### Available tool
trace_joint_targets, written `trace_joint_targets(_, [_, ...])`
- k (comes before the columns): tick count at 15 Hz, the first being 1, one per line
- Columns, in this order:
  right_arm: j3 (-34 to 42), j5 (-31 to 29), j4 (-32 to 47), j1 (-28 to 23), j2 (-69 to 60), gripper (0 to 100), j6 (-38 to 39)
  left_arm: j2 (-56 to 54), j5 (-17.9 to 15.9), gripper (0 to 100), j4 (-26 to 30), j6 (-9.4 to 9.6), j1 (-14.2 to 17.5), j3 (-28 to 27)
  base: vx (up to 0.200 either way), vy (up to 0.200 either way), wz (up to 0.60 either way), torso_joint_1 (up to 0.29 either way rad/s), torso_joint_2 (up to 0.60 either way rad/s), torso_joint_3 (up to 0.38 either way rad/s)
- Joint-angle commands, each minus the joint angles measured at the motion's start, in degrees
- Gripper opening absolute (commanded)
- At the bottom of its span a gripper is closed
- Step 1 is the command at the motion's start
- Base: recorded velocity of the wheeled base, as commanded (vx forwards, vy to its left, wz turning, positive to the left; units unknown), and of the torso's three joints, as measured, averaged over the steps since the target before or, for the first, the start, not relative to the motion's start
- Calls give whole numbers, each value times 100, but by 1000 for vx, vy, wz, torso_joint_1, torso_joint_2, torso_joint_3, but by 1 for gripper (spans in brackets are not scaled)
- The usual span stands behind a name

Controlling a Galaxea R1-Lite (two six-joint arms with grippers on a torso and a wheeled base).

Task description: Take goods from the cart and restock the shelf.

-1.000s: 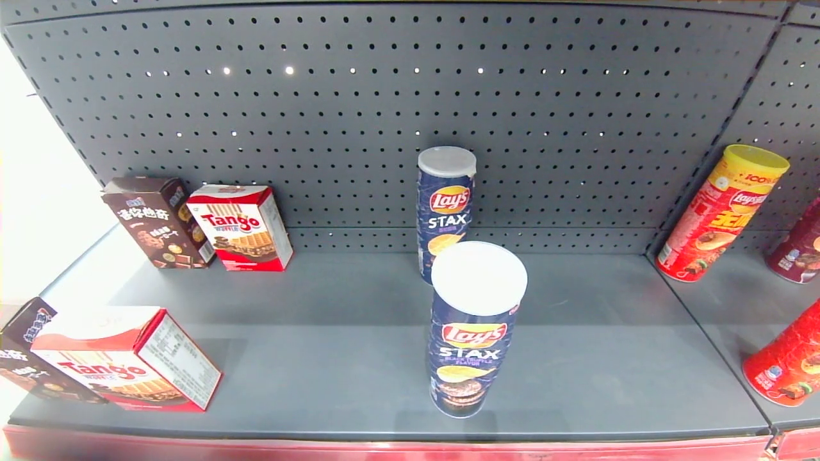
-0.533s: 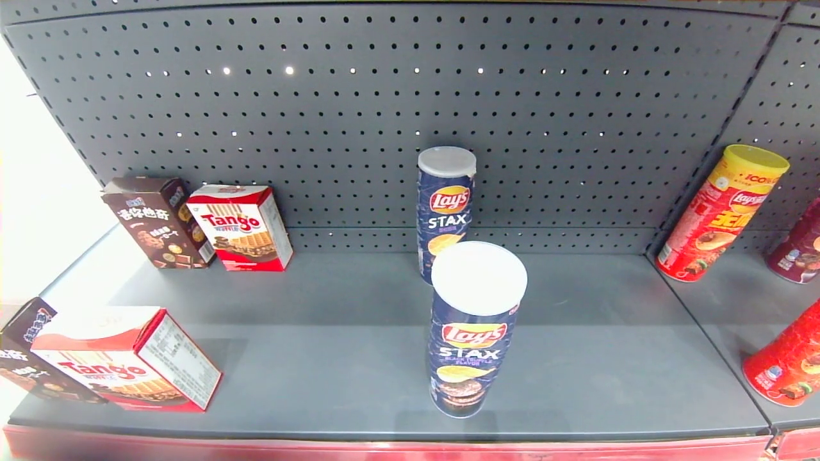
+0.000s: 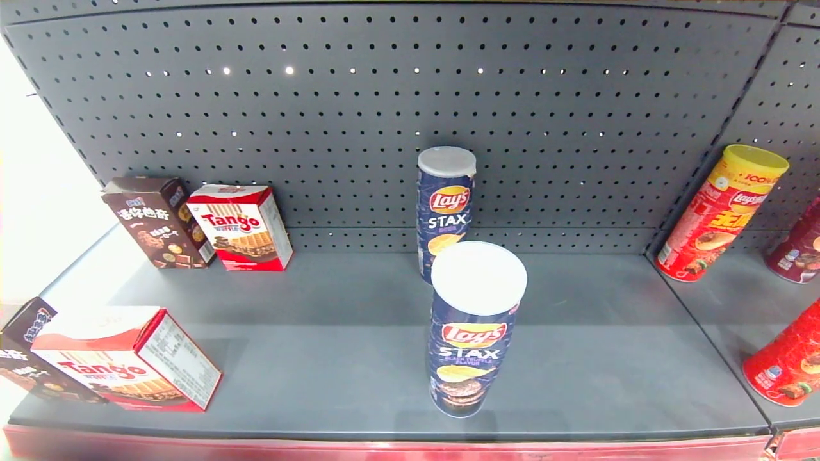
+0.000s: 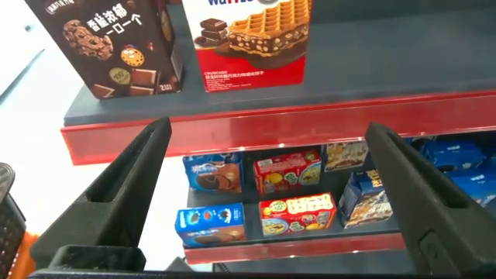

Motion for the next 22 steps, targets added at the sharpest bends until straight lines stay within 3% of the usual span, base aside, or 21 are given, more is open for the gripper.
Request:
trace_joint_targets(1, [-720, -91, -153, 686, 1735, 100, -56, 24, 0, 100, 0, 4, 2, 0, 0, 0, 0, 0, 0, 0])
trace_joint_targets(6, [-887, -346, -1093, 985, 3308, 100, -56, 33, -9, 100, 0, 13, 2, 0, 0, 0, 0, 0, 0, 0])
trace_joint_targets(13, [-1757, -575, -1111, 1152, 4468, 100, -65, 24, 9, 100, 0, 22, 2, 0, 0, 0, 0, 0, 0, 0])
trace_joint_targets(22, [-2258, -671, -1119, 1380, 5136, 100, -65, 24, 9, 100, 0, 13, 2, 0, 0, 0, 0, 0, 0, 0])
